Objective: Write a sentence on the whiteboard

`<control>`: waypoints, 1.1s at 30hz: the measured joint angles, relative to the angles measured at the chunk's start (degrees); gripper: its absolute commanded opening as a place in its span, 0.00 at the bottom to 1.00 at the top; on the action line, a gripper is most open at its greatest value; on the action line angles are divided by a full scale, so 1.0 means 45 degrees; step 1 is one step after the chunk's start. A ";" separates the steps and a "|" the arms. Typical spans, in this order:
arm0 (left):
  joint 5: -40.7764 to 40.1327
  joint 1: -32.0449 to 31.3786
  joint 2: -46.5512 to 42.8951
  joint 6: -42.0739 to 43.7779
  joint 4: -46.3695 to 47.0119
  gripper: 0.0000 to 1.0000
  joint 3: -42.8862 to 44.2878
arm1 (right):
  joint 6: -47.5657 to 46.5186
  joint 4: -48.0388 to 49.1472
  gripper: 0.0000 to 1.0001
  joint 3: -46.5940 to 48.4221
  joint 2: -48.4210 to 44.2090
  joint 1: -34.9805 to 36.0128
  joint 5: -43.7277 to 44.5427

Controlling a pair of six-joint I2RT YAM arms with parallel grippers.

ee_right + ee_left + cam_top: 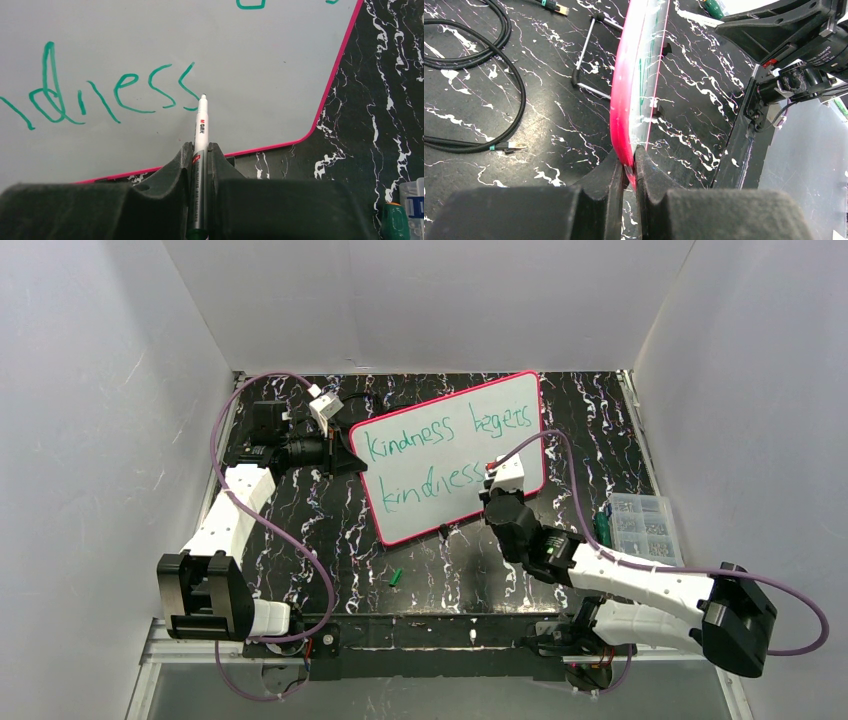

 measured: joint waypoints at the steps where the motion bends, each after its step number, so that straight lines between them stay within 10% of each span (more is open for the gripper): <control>1: 0.0000 0.0000 0.0000 0.0000 0.0000 0.00 0.0000 | -0.0024 -0.0053 0.01 0.0000 0.0034 -0.0039 0.0034; 33: 0.0039 0.0000 -0.0005 -0.0005 -0.0005 0.00 0.0000 | -0.0126 0.0461 0.01 -0.0413 0.0005 -0.1564 -0.1409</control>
